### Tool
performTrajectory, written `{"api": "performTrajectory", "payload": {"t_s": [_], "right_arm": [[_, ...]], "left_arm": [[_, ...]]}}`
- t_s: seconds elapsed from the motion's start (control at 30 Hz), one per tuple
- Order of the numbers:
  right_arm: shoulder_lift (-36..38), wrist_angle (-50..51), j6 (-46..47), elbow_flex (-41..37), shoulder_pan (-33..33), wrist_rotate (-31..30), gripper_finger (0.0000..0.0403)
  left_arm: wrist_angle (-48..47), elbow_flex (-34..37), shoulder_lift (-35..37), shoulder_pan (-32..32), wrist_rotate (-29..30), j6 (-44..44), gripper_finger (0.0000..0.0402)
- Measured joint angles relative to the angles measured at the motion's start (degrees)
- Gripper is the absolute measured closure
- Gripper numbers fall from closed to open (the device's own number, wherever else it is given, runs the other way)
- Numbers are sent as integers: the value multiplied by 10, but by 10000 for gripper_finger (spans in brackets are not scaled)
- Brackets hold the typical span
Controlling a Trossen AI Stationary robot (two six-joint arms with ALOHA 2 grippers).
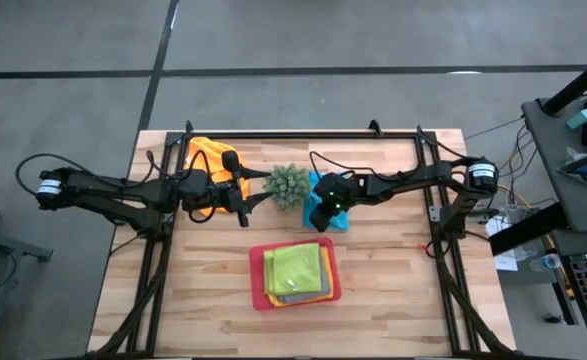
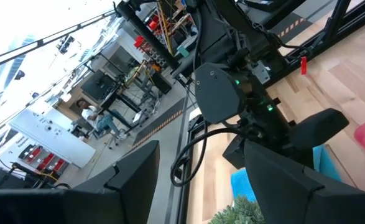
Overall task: Fold microfiber towels
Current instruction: Fold the blue microfiber cloth
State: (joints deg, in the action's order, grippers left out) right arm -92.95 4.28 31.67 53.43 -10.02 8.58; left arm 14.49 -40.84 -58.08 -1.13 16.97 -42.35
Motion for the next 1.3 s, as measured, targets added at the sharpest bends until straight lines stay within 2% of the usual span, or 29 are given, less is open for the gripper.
{"api": "performTrajectory", "payload": {"t_s": [0.1, 0.4, 0.57, 0.7, 0.87, 0.97, 1.2, 1.3], "right_arm": [[0, 2, 9, 2, 0, -1, 365], [10, 1, -13, 19, 0, 5, 269], [26, 63, -33, 41, -2, -1, 252], [33, 144, -53, 47, -3, -75, 274], [29, 197, -47, 28, -6, -157, 342], [27, 192, -47, 10, -9, -161, 384], [26, 206, -54, -8, -9, -161, 393], [25, 249, -58, -13, -11, -162, 394]], "left_arm": [[0, 0, 0, 0, 0, 0, 182], [0, 0, 0, 0, 0, 0, 182], [0, 0, 0, 0, 0, 0, 182], [0, 0, 0, 0, 0, 0, 182], [0, 0, 0, 0, 0, 0, 182], [0, 0, 0, 0, 0, 0, 182], [0, 0, 0, 0, 0, 0, 182], [0, 0, 0, 0, 0, 0, 182]]}}
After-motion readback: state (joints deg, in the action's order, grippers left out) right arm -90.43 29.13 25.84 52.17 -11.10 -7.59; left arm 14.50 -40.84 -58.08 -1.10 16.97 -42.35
